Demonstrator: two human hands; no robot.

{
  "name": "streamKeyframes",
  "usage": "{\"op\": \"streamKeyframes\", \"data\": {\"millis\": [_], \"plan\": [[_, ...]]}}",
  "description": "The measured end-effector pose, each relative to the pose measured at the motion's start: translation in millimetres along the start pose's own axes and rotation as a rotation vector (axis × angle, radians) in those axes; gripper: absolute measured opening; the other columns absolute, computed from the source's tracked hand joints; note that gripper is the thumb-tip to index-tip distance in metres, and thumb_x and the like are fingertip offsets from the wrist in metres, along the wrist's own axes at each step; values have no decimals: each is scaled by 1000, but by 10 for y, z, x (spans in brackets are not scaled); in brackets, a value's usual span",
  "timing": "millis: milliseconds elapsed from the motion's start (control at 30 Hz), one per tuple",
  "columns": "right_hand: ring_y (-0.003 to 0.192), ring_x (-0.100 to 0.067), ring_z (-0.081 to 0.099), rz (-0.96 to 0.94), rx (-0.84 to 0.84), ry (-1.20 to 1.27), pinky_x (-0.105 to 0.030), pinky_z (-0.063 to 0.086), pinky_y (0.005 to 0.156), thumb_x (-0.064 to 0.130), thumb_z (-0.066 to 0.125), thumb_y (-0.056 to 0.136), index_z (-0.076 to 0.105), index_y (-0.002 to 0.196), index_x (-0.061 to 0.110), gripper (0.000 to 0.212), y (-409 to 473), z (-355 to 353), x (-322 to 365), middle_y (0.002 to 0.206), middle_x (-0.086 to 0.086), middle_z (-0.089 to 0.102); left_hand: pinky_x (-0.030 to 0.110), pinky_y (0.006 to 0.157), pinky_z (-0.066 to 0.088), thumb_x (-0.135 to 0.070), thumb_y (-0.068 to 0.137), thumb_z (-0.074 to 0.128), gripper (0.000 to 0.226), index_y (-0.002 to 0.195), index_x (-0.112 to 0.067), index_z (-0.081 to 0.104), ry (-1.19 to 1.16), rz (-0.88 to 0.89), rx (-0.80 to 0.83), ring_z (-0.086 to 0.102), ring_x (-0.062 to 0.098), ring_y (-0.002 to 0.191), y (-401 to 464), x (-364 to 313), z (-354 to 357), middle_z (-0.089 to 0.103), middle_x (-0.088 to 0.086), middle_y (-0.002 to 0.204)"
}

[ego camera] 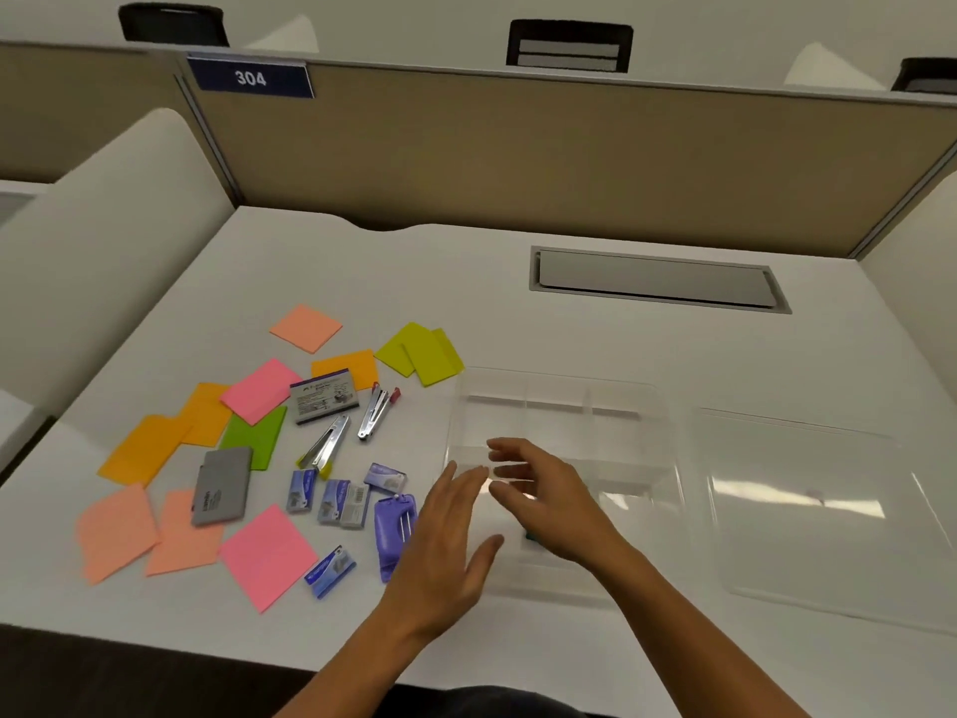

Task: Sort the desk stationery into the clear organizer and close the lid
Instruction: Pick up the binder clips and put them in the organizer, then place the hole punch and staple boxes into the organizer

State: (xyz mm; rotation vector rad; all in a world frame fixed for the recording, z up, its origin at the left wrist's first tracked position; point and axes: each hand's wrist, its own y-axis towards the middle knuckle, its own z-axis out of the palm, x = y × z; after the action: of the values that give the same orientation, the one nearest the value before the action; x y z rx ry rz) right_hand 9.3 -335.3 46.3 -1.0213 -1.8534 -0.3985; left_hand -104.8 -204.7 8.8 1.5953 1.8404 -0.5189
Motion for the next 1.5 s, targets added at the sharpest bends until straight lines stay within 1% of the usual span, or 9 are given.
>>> {"op": "streamKeyframes", "data": {"millis": [200, 333, 467, 767, 933, 1167, 1233, 1333, 1500], "plan": [[103, 6, 59, -13, 90, 84, -7, 49, 77, 33, 61, 92, 51, 129, 41, 39, 31, 431, 310, 123, 20, 59, 32, 113, 23, -50, 89, 53, 74, 148, -44, 9, -53, -171, -84, 8, 2, 146, -249, 359, -234, 12, -19, 157], [102, -1, 59, -24, 152, -20, -9, 49, 80, 34, 60, 93, 51, 131, 34, 40, 76, 692, 427, 128, 12, 58, 25, 111, 24, -52, 88, 50, 71, 144, -51, 6, -6, -238, -133, 7, -8, 140, -434, 559, -376, 13, -26, 151], [110, -10, 55, -97, 219, -217, -23, 46, 95, 36, 59, 92, 48, 134, 32, 44, 109, 942, 499, 132, 7, 55, 40, 112, 35, -36, 90, 60, 62, 145, -31, 31, 8, -328, -178, 22, 11, 144, -627, 774, -489, 31, -10, 152], [125, -37, 44, -308, 449, -1010, -45, 52, 87, 21, 73, 84, 38, 140, 12, 67, 129, 1356, 523, 145, -18, 39, 29, 109, 23, -42, 88, 59, 49, 134, -26, 49, 134, -459, -192, 29, 15, 140, -870, 1147, -673, 44, -4, 145], [125, -40, 43, -258, 517, -1094, -46, 54, 81, 14, 74, 84, 28, 146, 9, 77, 138, 1419, 522, 156, -19, 14, 37, 117, 9, -54, 84, 60, 60, 137, -29, 46, 274, -391, -106, 13, 20, 147, -894, 1317, -712, 35, -2, 151], [119, -38, 47, -237, 530, -1074, -47, 55, 83, 9, 78, 79, 38, 139, 7, 73, 179, 1414, 534, 150, -18, 22, 44, 113, -17, -92, 66, 19, 106, 150, -32, -9, 448, -562, 41, -35, 24, 140, -947, 1419, -652, -27, 0, 157], [119, -37, 47, -238, 536, -1051, -46, 55, 85, 7, 78, 79, 39, 139, 8, 72, 188, 1396, 544, 149, -17, 23, 44, 113, -18, -92, 63, 10, 107, 150, -32, -8, 461, -582, 63, -37, 25, 138, -952, 1411, -647, -30, 1, 156], [121, -34, 47, -244, 537, -992, -44, 52, 91, 9, 74, 83, 35, 143, 11, 72, 189, 1363, 560, 152, -14, 21, 46, 115, -14, -86, 72, 25, 96, 150, -33, 15, 426, -557, 37, -29, 25, 142, -946, 1382, -658, -13, 2, 161], [120, -32, 49, -284, 505, -920, -42, 51, 92, 6, 75, 81, 29, 146, 12, 79, 126, 1303, 604, 153, -12, 19, 50, 119, 5, -62, 80, 58, 55, 127, -33, 56, 438, -441, 14, 10, 30, 146, -890, 1361, -702, 36, 2, 151]]}}
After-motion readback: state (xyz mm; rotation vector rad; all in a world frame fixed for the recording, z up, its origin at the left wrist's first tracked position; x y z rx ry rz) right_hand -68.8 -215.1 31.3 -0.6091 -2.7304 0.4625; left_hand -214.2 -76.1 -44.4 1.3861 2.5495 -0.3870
